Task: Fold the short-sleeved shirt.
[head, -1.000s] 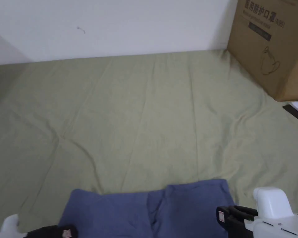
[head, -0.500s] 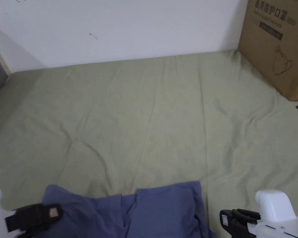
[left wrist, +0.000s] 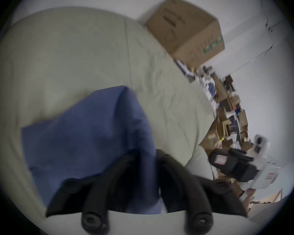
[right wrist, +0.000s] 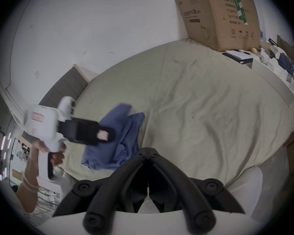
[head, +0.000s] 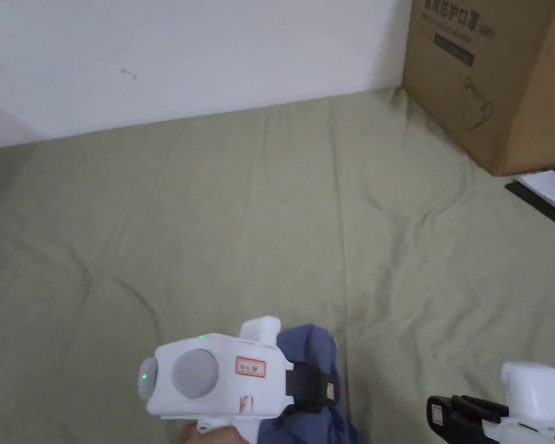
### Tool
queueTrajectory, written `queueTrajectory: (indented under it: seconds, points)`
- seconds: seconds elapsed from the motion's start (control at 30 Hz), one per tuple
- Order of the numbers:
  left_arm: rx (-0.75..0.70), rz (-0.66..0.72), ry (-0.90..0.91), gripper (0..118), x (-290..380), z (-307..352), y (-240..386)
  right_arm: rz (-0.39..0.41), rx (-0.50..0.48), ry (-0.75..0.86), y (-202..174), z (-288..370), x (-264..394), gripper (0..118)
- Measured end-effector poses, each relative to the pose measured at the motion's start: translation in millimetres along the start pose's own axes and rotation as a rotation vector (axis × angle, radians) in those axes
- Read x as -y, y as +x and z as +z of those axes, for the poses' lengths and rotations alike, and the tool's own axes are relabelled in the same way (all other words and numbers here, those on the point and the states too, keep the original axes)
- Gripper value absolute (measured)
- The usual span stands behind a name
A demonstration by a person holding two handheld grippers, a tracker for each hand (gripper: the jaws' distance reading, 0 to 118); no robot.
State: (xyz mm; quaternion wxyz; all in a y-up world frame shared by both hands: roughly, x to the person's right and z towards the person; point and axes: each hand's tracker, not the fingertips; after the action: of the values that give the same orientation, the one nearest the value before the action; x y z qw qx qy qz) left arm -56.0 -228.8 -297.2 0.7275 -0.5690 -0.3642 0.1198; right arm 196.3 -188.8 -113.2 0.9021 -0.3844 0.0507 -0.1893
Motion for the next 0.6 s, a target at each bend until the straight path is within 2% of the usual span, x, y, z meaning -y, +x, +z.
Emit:
queueTrajectory:
  seconds: [0.03, 0.07, 0.13, 0.23, 0.3, 0.37, 0.43, 0.47, 0.5, 0.53, 0.6]
  points:
    - [0.038, 0.042, -0.009, 93, 2, -8, -3, -0.006, 0.000, -0.001, 2, 2, 0, 0]
    - [0.058, 0.057, -0.028, 93, 3, -15, -5, -0.010, 0.002, 0.000, 4, 4, 1, 0]
    - [0.105, 0.162, 0.055, 103, 4, -6, -10, -0.015, 0.010, 0.003, 6, 6, 1, 0]
    - [0.126, 0.242, 0.150, 103, -2, 28, -18, -0.013, 0.014, -0.002, 8, 5, 1, 0]
    - [0.152, 0.240, 0.207, 103, -2, 55, -27, -0.013, 0.009, -0.004, 7, 4, 2, 0]
    - [0.112, 0.232, 0.243, 99, -4, 73, -32, -0.014, 0.006, -0.006, 6, 1, 2, 0]
    - [0.009, 0.197, 0.259, 69, 0, 80, -39, -0.016, -0.006, -0.012, 4, -3, 3, 0]
    - [-0.025, 0.170, 0.239, 48, 2, 79, -41, -0.016, -0.009, -0.014, 3, -5, 4, 0]
    - [-0.049, 0.166, 0.209, 18, 4, 73, -45, -0.015, -0.013, -0.019, 2, -7, 4, 0]
    - [-0.055, 0.176, 0.165, 7, 7, 63, -50, -0.011, -0.016, -0.025, 0, -9, 4, 0]
    - [0.010, 0.221, 0.125, 1, 14, 42, -58, -0.005, -0.018, -0.028, -2, -10, 5, 0]
